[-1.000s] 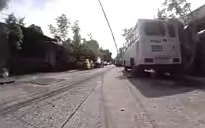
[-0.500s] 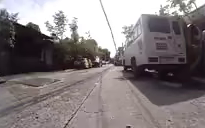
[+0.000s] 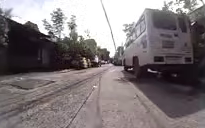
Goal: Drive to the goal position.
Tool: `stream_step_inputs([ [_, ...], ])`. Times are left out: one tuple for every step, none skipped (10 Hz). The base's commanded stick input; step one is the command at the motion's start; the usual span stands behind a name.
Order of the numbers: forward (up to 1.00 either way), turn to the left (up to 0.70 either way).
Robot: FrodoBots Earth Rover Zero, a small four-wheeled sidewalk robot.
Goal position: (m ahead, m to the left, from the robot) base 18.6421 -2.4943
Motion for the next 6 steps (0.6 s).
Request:
stream_step_inputs([
  [0.70, 0.00],
  [0.70, 0.00],
  [0.70, 0.00],
  [0.70, 0.00],
  [0.70, 0.00],
  [0.70, 0.00],
])
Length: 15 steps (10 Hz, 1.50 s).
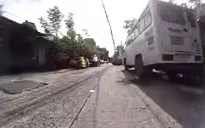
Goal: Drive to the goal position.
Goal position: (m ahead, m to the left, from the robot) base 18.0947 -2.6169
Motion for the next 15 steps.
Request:
stream_step_inputs([
  [0.70, 0.00],
  [0.70, 0.00],
  [0.70, 0.00],
  [0.70, 0.00],
  [0.70, 0.00],
  [0.70, 0.00],
  [0.70, 0.00],
  [0.70, -0.09],
  [0.70, -0.16],
  [0.70, 0.00],
  [0.70, 0.00],
  [0.70, 0.00],
  [0.70, 0.00],
  [0.70, 0.00],
  [0.70, 0.00],
])
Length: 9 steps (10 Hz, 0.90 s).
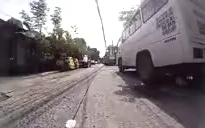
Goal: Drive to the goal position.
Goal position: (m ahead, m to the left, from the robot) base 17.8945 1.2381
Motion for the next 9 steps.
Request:
stream_step_inputs([
  [0.70, 0.00],
  [0.70, 0.00],
  [0.70, 0.00],
  [0.70, 0.00],
  [0.70, 0.00],
  [0.70, 0.17],
  [0.70, 0.00],
  [0.70, 0.00],
  [0.70, 0.00],
])
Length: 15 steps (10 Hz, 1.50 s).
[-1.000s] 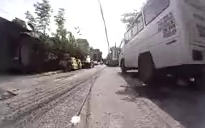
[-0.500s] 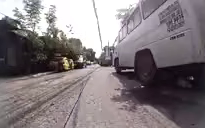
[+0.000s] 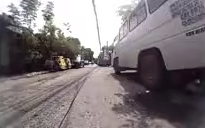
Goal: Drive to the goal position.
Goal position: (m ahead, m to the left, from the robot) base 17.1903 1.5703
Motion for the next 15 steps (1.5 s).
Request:
stream_step_inputs([
  [0.70, 0.00],
  [0.70, 0.00],
  [0.70, 0.00],
  [0.70, 0.00],
  [0.70, 0.00],
  [0.70, 0.00],
  [0.70, 0.00],
  [0.70, 0.00],
  [0.70, 0.00],
  [0.70, 0.00],
  [0.70, 0.00],
  [0.70, 0.00],
  [0.70, 0.00],
  [0.70, 0.00],
  [0.70, 0.00],
])
